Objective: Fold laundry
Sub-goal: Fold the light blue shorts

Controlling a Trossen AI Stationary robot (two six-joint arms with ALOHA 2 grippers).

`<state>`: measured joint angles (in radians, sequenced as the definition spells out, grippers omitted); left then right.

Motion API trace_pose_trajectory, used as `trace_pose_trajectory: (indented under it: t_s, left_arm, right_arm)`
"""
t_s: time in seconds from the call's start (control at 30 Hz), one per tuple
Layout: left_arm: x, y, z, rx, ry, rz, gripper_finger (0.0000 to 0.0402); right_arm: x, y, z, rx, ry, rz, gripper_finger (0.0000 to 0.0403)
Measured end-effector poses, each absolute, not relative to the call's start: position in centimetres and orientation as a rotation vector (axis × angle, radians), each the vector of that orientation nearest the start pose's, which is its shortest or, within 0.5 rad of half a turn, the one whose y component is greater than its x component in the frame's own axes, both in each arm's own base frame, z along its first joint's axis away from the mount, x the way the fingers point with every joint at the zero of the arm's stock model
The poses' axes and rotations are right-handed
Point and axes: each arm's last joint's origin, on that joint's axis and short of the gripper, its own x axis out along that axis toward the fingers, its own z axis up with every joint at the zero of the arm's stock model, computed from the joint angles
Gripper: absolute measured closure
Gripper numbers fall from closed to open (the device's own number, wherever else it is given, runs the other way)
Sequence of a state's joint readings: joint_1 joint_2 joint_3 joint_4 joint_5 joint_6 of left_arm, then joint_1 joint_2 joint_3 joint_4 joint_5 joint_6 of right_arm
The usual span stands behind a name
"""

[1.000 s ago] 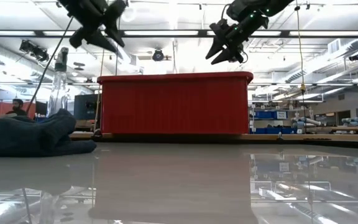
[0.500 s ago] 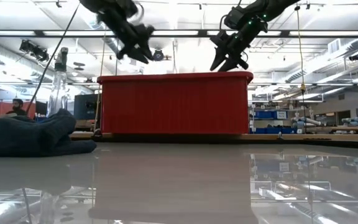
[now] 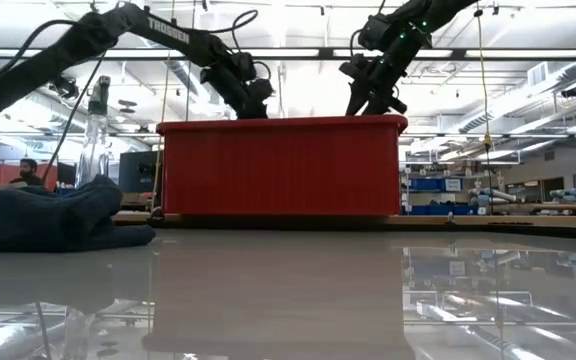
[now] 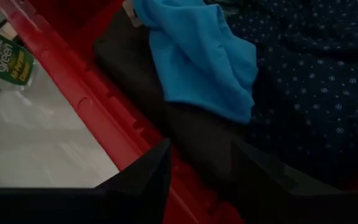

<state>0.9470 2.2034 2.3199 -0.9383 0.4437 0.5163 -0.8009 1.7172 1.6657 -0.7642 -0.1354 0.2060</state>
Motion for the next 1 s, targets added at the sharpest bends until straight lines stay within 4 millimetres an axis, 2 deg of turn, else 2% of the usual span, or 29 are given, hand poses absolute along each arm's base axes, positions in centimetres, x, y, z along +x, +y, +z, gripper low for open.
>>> trace_pose_trajectory:
  t_s: [0.17,0.47,0.6,0.73,0.83,0.93,1.0]
  left_arm:
    - [29.2,38.0,32.3,0.02,0.764,0.215,0.026]
    - [30.3,39.2,30.5,0.085,0.764,0.214,0.026]
    - [30.4,39.3,30.4,0.129,0.799,0.242,0.026]
    - [30.4,38.6,31.8,0.169,0.868,0.342,0.026]
    - [30.1,38.2,33.6,0.205,0.831,0.392,0.026]
    - [30.2,39.0,35.0,0.276,0.732,0.511,0.026]
    - [29.8,39.6,35.3,0.239,0.696,0.579,0.026]
  right_arm:
    - [26.2,-26.5,34.2,0.564,0.68,-0.71,0.0229]
    - [26.2,-26.5,34.2,0.564,0.679,-0.713,0.0229]
    - [26.2,-26.5,34.2,0.566,0.678,-0.714,0.0229]
    - [26.2,-26.5,34.2,0.58,0.67,-0.721,0.0229]
    - [26.2,-26.5,34.2,0.584,0.666,-0.724,0.0229]
    - [26.2,-26.5,34.2,0.584,0.663,-0.725,0.0229]
    - [26.2,-26.5,34.2,0.583,0.663,-0.727,0.0229]
